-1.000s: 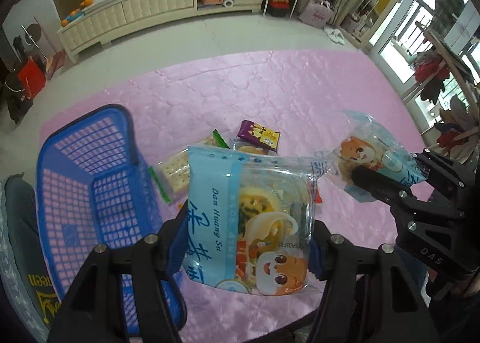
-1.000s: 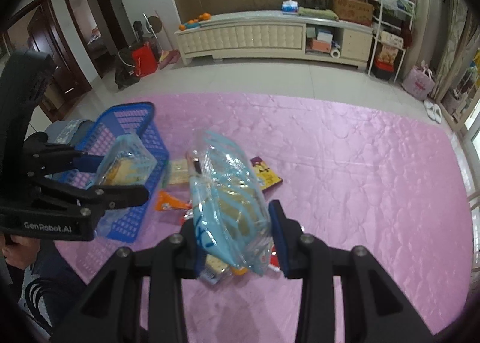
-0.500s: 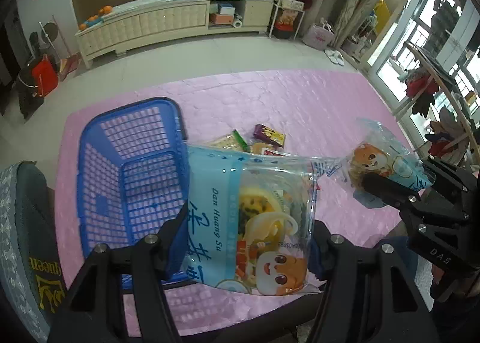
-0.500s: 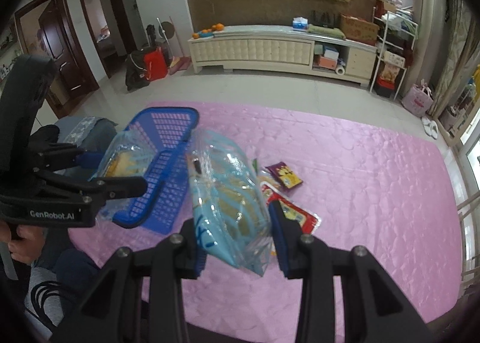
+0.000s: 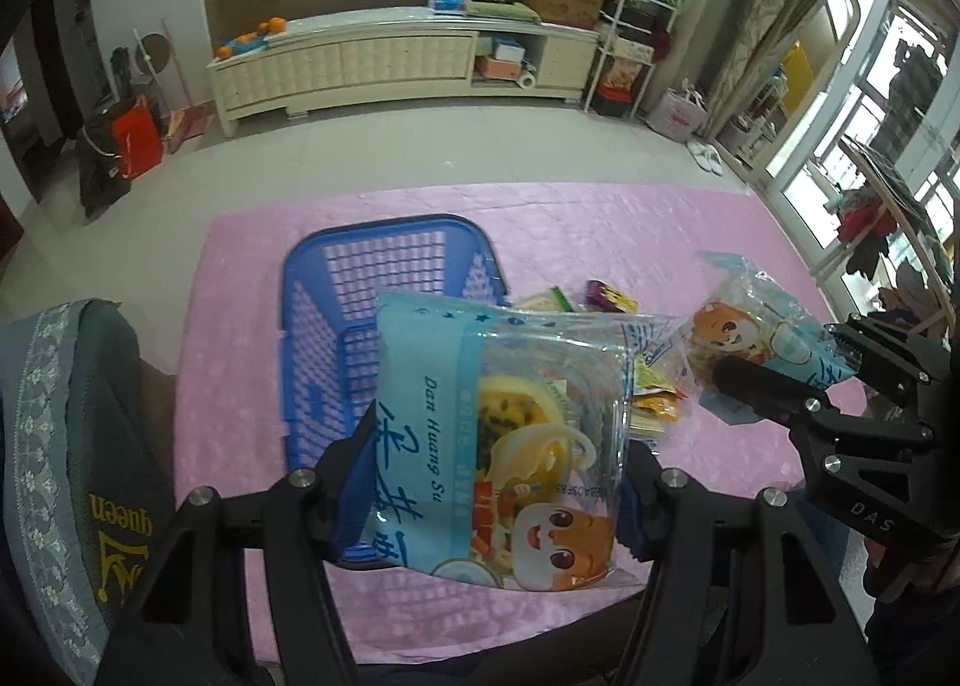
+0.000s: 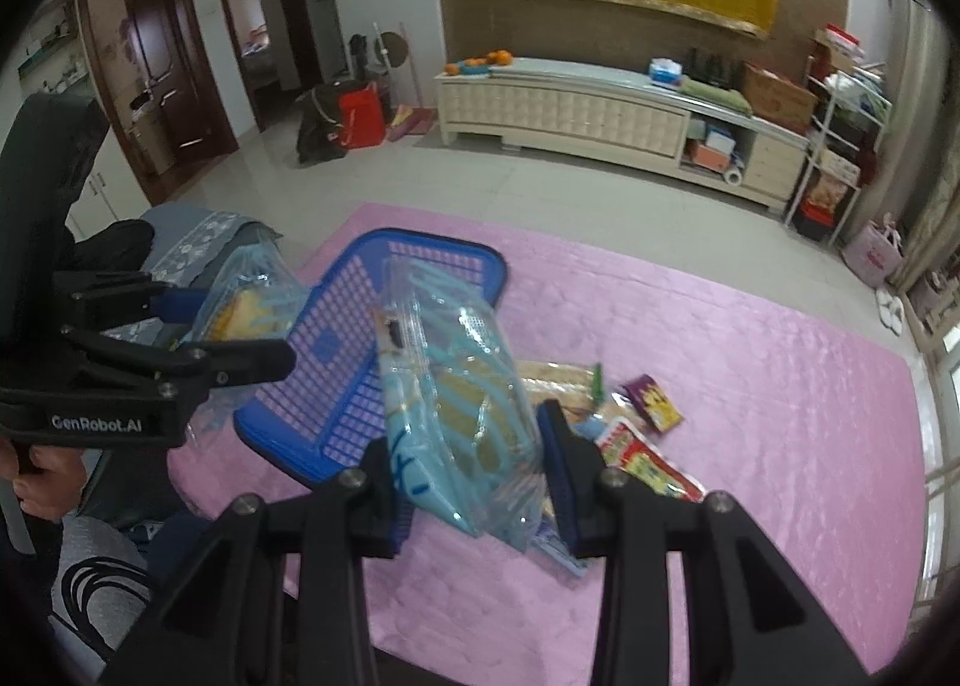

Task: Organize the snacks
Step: 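Carry both packets over the basket and open the right gripper to drop the bag, then lower the Dan Huang Su packet into the basket and open the left gripper, then withdraw both grippers from the basket back toward the snack pile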

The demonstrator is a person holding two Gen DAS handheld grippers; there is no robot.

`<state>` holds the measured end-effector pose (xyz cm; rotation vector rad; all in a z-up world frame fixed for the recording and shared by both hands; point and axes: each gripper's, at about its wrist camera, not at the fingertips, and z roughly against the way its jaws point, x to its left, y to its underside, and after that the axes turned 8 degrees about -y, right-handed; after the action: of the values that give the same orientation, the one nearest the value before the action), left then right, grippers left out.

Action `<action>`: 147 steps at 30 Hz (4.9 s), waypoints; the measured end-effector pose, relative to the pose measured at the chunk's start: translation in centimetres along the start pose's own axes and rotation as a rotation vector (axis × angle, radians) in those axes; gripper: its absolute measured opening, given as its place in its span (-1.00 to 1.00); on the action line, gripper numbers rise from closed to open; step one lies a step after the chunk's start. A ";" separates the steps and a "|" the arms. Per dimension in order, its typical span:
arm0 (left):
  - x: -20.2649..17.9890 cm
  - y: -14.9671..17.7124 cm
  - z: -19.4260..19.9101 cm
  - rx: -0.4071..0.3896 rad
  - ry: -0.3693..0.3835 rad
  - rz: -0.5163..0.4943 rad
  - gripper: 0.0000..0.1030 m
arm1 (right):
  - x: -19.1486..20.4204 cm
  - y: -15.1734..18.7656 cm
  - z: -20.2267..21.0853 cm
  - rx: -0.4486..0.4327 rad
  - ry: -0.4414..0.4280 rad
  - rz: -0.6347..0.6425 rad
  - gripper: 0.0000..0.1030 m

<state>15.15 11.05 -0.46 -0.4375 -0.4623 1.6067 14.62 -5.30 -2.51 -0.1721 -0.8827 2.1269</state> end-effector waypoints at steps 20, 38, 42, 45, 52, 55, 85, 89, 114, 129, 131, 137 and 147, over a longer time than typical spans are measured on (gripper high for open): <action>5.8 -1.6 -3.8 0.002 -0.058 0.045 0.19 | 2.3 -5.0 -9.7 0.144 -0.152 -0.080 -0.19; 6.9 -3.5 -9.4 0.050 -0.042 0.050 0.20 | 0.0 -8.1 -15.5 0.199 -0.107 -0.145 0.72; 7.2 -3.5 -9.5 0.060 -0.037 0.068 0.20 | 0.4 -7.7 -14.5 0.191 -0.045 -0.087 0.72; 7.0 -3.8 -8.7 0.051 -0.035 0.071 0.20 | 0.1 -7.3 -13.7 0.188 -0.025 -0.081 0.72; 6.8 -3.6 -7.3 0.022 -0.056 0.040 0.21 | -0.2 -6.9 -12.5 0.175 0.002 -0.096 0.72; 6.4 -3.7 -7.2 0.018 -0.052 0.033 0.21 | -0.2 -6.8 -12.2 0.170 0.005 -0.106 0.72; 5.8 -4.9 -11.5 0.020 -0.110 -0.016 0.52 | -3.9 -6.0 -14.8 0.186 0.043 -0.171 0.72; 4.7 -4.4 -9.6 0.005 -0.100 -0.013 0.52 | -3.7 -5.5 -12.9 0.169 0.045 -0.173 0.72; -2.4 3.2 -0.6 -0.108 -0.081 -0.017 0.59 | -0.7 1.6 -2.3 0.077 0.049 -0.164 0.72; -8.5 5.3 1.4 -0.143 -0.050 -0.053 0.59 | -3.2 5.4 2.1 0.045 0.067 -0.177 0.72; -9.6 5.4 1.3 -0.141 -0.049 -0.067 0.59 | -3.8 5.8 2.7 0.038 0.071 -0.179 0.72; -12.2 5.3 0.7 -0.135 -0.038 -0.092 0.59 | -6.0 6.9 3.7 0.033 0.086 -0.185 0.72; -15.8 5.4 -2.6 -0.084 -0.018 -0.069 0.59 | -11.2 9.3 3.4 0.063 0.059 -0.183 0.72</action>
<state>13.34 -4.99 -5.45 -0.4652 -0.5545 1.5296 14.80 -19.26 -7.80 -0.1159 -0.7664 1.9665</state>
